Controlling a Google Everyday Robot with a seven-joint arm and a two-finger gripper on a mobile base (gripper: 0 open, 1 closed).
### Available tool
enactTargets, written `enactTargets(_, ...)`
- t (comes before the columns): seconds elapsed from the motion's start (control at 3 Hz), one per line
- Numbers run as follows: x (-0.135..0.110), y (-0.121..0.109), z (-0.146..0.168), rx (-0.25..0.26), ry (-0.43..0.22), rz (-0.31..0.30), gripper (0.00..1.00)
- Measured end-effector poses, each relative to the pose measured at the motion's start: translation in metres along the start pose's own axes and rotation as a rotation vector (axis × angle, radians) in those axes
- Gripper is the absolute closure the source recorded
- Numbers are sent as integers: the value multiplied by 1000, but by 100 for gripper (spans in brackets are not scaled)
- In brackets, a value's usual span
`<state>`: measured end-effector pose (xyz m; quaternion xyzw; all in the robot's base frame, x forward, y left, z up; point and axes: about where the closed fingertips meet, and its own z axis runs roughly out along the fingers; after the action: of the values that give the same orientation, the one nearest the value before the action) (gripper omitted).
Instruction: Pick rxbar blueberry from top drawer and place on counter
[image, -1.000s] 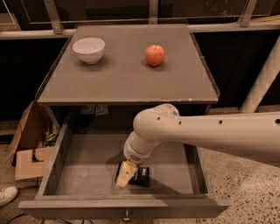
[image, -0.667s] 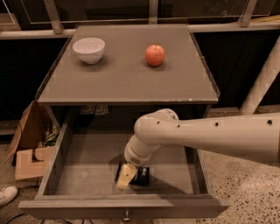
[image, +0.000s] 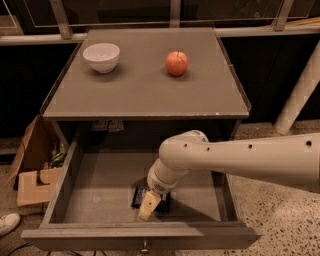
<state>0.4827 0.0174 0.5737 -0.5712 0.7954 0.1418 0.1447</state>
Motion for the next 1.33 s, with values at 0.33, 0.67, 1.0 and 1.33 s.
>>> enactTargets(0.33, 0, 0, 0, 0, 0, 0, 18)
enactTargets(0.67, 0, 0, 0, 0, 0, 0, 42)
enactTargets(1.0, 0, 0, 0, 0, 0, 0, 73)
enactTargets(1.33, 0, 0, 0, 0, 0, 0, 96)
